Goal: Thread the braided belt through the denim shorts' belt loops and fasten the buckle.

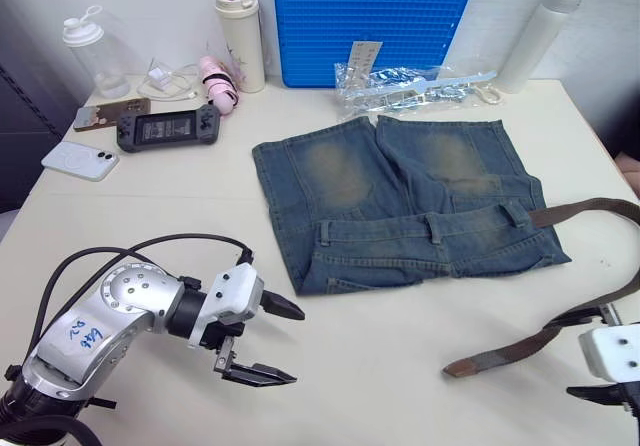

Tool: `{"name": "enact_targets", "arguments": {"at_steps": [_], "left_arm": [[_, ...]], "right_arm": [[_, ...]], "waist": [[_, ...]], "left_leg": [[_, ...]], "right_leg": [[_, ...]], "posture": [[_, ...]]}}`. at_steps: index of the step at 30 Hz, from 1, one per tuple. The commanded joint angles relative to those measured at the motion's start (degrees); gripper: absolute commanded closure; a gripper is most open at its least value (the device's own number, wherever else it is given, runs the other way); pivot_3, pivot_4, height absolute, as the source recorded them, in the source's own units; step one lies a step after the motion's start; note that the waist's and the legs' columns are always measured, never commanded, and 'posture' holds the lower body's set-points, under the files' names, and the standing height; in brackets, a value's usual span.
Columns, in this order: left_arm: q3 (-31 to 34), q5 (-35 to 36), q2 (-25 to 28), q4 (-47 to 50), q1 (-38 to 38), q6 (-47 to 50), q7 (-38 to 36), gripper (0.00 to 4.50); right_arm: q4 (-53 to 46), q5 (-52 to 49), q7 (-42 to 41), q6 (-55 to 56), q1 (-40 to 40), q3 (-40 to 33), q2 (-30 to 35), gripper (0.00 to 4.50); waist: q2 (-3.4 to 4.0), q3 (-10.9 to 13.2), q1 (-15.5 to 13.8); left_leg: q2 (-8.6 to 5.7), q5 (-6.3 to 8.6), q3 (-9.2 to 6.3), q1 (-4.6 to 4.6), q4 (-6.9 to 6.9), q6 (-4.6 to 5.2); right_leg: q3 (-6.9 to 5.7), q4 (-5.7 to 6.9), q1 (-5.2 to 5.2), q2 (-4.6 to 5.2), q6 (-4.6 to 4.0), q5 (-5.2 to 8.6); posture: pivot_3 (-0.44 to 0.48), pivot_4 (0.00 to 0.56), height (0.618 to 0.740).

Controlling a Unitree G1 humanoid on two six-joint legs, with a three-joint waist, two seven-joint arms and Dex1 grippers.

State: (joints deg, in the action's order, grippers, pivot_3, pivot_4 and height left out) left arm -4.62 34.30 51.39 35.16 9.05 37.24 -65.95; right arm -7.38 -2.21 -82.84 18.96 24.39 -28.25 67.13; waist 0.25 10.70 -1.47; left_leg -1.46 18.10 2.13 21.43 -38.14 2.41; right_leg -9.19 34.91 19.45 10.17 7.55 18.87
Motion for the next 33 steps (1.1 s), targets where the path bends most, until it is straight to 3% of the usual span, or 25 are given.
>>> {"name": "enact_targets", "arguments": {"at_steps": [1, 3, 9, 14, 20, 25, 28, 33], "left_arm": [[1.46, 1.96, 0.26, 2.87, -0.77, 0.8, 1.41, 0.0], [1.58, 2.11, 0.32, 3.17, -1.04, 1.0, 1.93, 0.0], [2.54, 2.36, 0.31, 2.79, -1.69, 0.59, 3.35, 0.0], [4.08, 3.89, -2.2, -0.57, 0.45, 0.47, 4.89, 0.0], [8.07, 10.32, -7.67, -7.58, 6.35, 4.44, 8.33, 0.0], [6.6, 12.25, -13.52, -10.6, 10.61, 7.38, 12.66, 0.0], [5.58, 15.18, -19.53, -13.02, 14.19, 9.91, 16.43, 0.0], [6.09, 20.8, -26.17, -17.28, 19.54, 16.75, 21.78, 0.0]], "right_arm": [[2.81, 2.17, 3.88, 3.21, -3.84, 3.66, 0.43, 0.54], [4.14, 2.79, 5.18, 4.18, -5.47, 5.45, 0.69, 1.31], [5.57, -0.78, 5.77, 3.82, -9.65, 8.46, 1.18, 4.44], [1.52, -10.61, 2.96, -5.83, -13.4, 9.06, 1.33, 4.49], [-11.34, -35.34, 2.95, -42.3, -18.36, 7.81, 4.86, 4.49], [-17.06, -57.15, 11.39, -65.58, -29.4, 10.98, 4.2, 4.49], [-17.27, -62.15, 15.6, -70.75, -36.34, 15.26, 0.96, 4.49], [-17.64, -60.86, 19.11, -73.62, -41.86, 20.08, -3.02, 4.49]], "waist": [[0.0, 0.0, -0.02], [0.01, 0.01, -0.01], [0.02, 0.02, -0.02], [0.04, 0.03, -0.02], [0.08, 0.04, -0.04], [0.05, 0.05, -0.07], [0.01, 0.07, -0.2], [-0.05, 0.09, -0.69]], "left_leg": [[0.0, 0.0, 0.01, 0.0, 0.0, 0.0], [0.0, 0.0, 0.01, -0.01, -0.03, 0.0], [0.0, 0.0, 0.01, 0.01, -0.02, 0.0], [0.01, 0.0, 0.0, 0.0, -0.04, 0.0], [0.06, 0.01, -0.04, 0.04, -0.07, 0.01], [0.13, 0.04, -0.08, 0.08, -0.09, -0.01], [0.12, 0.05, -0.08, 0.11, -0.08, -0.02], [0.04, 0.08, -0.08, 0.28, -0.2, 0.03]], "right_leg": [[0.01, -0.01, -0.01, 0.0, 0.0, 0.0], [0.01, 0.0, -0.01, -0.01, 0.0, 0.0], [0.01, -0.02, 0.0, -0.02, 0.0, 0.0], [0.0, -0.02, -0.02, -0.03, 0.0, 0.0], [-0.02, -0.02, -0.02, -0.05, -0.01, 0.0], [-0.05, -0.08, -0.01, -0.05, -0.03, -0.01], [-0.07, -0.13, -0.01, -0.05, -0.02, -0.01], [-0.1, -0.14, 0.07, -0.07, 0.03, -0.04]], "posture": [[0.0, 0.15, 0.689], [0.0, 0.15, 0.689], [0.0, 0.15, 0.689], [0.0, 0.15, 0.689], [0.0, 0.15, 0.689], [0.0, 0.15, 0.689], [0.0, 0.15, 0.689], [0.0, 0.15, 0.689]]}}
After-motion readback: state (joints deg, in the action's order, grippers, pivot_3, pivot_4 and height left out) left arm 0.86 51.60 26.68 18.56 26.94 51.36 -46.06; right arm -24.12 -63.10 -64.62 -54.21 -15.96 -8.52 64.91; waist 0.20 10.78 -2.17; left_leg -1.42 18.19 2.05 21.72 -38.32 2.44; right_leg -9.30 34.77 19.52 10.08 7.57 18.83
